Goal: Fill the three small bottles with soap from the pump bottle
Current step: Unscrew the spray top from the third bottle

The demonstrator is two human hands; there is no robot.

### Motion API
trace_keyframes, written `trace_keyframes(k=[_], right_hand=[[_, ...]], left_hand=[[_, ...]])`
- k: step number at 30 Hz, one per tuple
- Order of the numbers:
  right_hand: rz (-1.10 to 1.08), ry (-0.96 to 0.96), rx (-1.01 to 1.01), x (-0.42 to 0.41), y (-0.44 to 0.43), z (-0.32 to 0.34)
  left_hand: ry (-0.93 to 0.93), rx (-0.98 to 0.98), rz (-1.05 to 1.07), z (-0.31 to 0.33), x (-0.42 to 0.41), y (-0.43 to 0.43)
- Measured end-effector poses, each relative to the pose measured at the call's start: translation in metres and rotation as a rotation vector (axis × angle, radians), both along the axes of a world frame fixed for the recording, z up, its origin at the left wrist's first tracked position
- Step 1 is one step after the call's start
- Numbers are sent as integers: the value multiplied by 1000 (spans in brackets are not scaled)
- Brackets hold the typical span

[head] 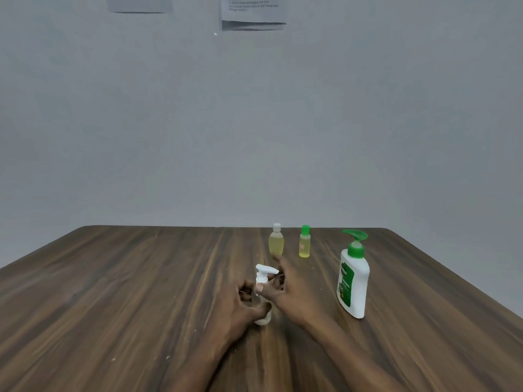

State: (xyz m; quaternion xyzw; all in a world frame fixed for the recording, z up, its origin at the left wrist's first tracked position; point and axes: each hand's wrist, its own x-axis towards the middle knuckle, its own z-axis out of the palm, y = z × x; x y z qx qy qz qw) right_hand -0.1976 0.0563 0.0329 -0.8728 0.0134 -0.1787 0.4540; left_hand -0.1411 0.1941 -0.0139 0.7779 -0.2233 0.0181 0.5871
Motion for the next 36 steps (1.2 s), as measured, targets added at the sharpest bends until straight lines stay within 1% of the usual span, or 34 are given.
trace_keyframes(k=[3, 6, 9, 13, 16, 19, 21, 23, 28, 31, 36], right_hand=[[-43, -86, 172, 3, 12, -6], [-70, -191, 224, 6, 16, -6], [-32, -188, 244, 4, 15, -9], [-89, -246, 210, 1, 20, -12], [-114, -244, 211, 6, 23, -15], [-79, -244, 191, 10, 20, -20], [-36, -268, 232, 10, 18, -24], [-40, -279, 263, 9, 19, -24], [-212, -253, 189, 11, 20, -29], [-185, -236, 131, 14, 16, -32], [-190, -262, 117, 14, 20, -31]], left_hand=[[7, -16, -7, 0, 0, 0], [-7, -14, -7, -1, 1, 0], [-13, -30, 6, -2, 0, -2], [-30, -28, 15, -3, 1, -3], [-36, -40, 38, -2, 0, -4], [-25, -58, 2, -1, -2, -3], [-13, -63, -31, -1, -2, -2], [-9, -55, -20, -1, -1, -2], [-26, -40, 24, -3, 1, -3], [-10, -39, 10, -2, 1, -3], [5, -34, 23, -1, 0, -3]])
